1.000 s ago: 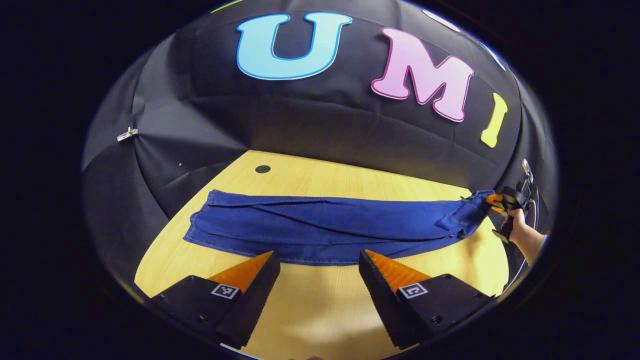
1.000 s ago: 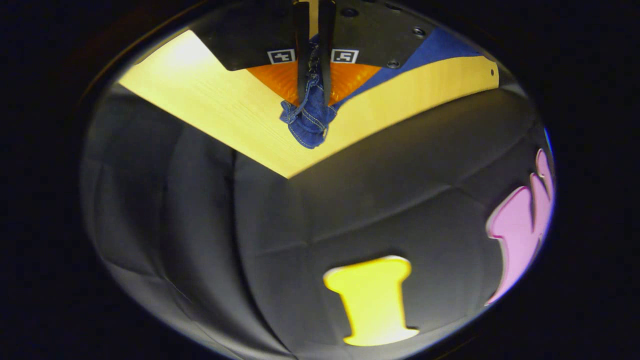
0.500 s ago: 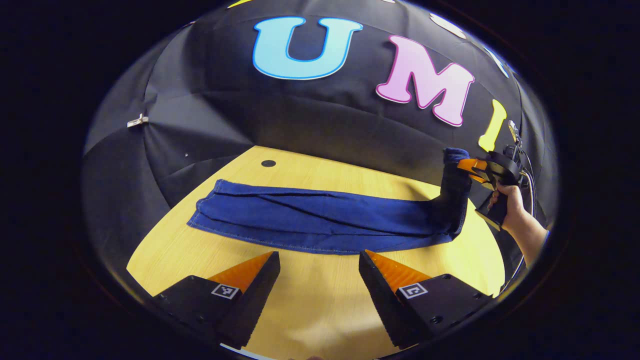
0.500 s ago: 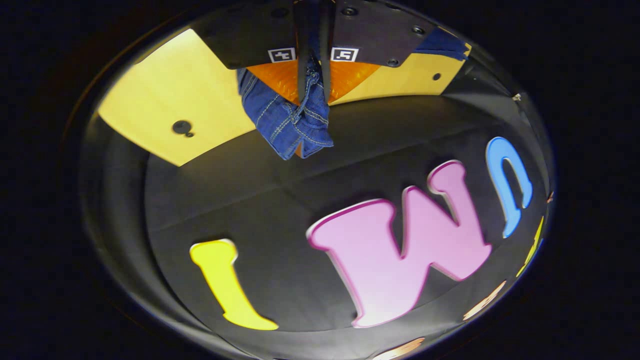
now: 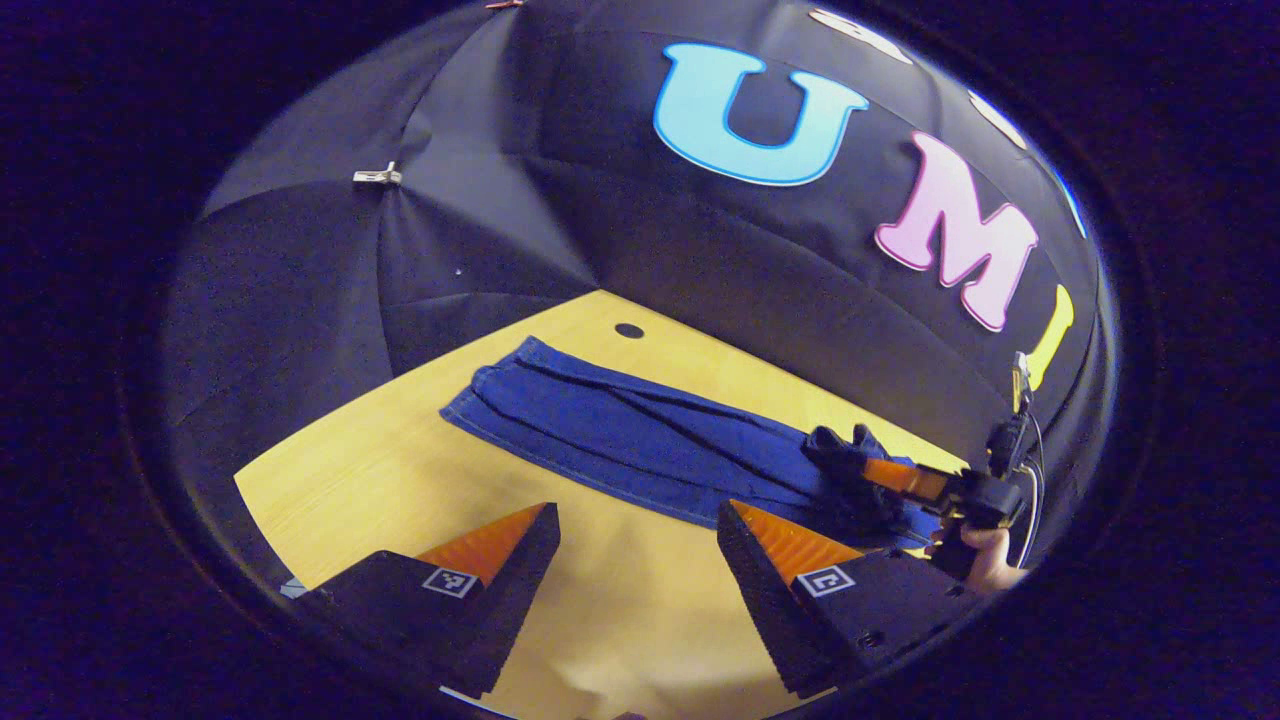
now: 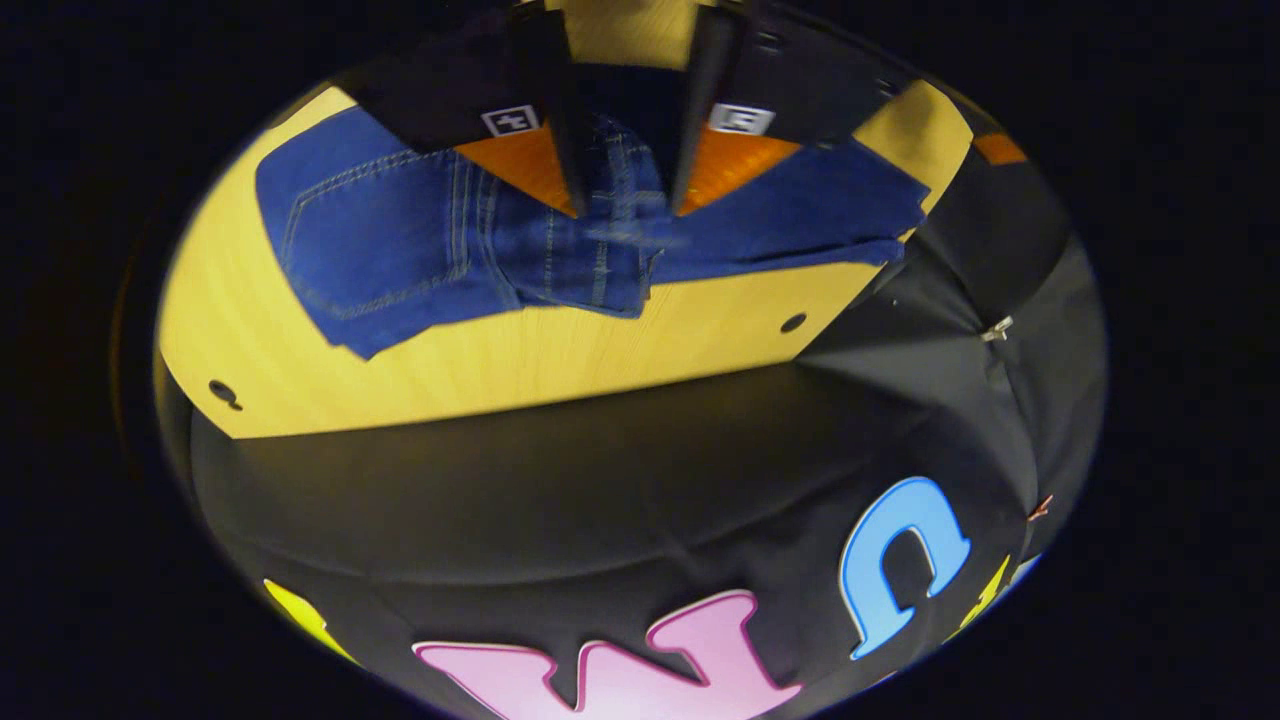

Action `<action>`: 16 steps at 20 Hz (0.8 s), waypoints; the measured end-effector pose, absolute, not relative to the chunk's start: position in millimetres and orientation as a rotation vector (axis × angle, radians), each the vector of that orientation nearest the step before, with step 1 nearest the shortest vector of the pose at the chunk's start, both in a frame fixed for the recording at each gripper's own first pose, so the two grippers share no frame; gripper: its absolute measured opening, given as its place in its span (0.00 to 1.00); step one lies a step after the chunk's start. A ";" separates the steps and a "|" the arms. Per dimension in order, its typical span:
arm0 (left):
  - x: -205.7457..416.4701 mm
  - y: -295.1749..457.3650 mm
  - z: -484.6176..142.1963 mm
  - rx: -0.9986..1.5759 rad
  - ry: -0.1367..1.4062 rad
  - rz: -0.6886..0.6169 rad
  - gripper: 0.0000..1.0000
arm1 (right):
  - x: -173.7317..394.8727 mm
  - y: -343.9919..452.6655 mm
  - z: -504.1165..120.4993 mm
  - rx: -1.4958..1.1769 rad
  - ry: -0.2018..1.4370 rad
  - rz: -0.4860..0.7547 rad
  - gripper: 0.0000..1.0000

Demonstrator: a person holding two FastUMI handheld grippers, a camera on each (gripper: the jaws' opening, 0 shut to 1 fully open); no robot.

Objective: Grasp the waist and the cuffs of the jeans and fold them to make the two legs overlap; first hold the waist and fold one-third of the jeans toward the cuffs, then hold the cuffs and fold the remaining one-third in the same direction to finish folding.

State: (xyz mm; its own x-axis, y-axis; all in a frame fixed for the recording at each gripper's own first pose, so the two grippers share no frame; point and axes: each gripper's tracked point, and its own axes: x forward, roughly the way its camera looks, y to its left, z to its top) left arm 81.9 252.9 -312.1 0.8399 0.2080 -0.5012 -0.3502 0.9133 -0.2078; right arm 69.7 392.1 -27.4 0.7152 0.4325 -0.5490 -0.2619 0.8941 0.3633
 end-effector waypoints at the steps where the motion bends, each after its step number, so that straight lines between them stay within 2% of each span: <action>1: 90.6 277.3 -313.0 -0.273 0.474 0.354 1.00 | 60.3 391.3 -22.7 0.238 0.641 0.393 0.68; 2: 101.1 302.5 -316.8 -0.248 0.466 0.411 1.00 | 59.4 388.9 -18.7 0.193 0.604 0.384 0.85; 3: 112.4 321.5 -319.7 -0.235 0.457 0.437 1.00 | 54.5 386.2 -15.2 0.148 0.574 0.384 0.95; 5: 136.3 353.1 -325.6 -0.224 0.449 0.470 0.96 | 43.0 382.6 -1.7 0.104 0.521 0.398 0.98; 6: 149.1 368.7 -333.0 -0.214 0.450 0.488 0.97 | 37.0 380.1 2.9 0.095 0.500 0.401 0.89; 7: 159.0 382.3 -344.1 -0.209 0.461 0.501 0.97 | 30.8 377.5 5.8 0.091 0.483 0.404 0.98; 11: 183.3 408.4 -376.6 -0.176 0.543 0.504 0.97 | 3.2 356.7 1.8 0.092 0.483 0.404 0.98; 16: 190.2 396.0 -409.4 -0.138 0.630 0.492 0.97 | -23.5 333.3 -6.6 0.121 0.533 0.385 0.97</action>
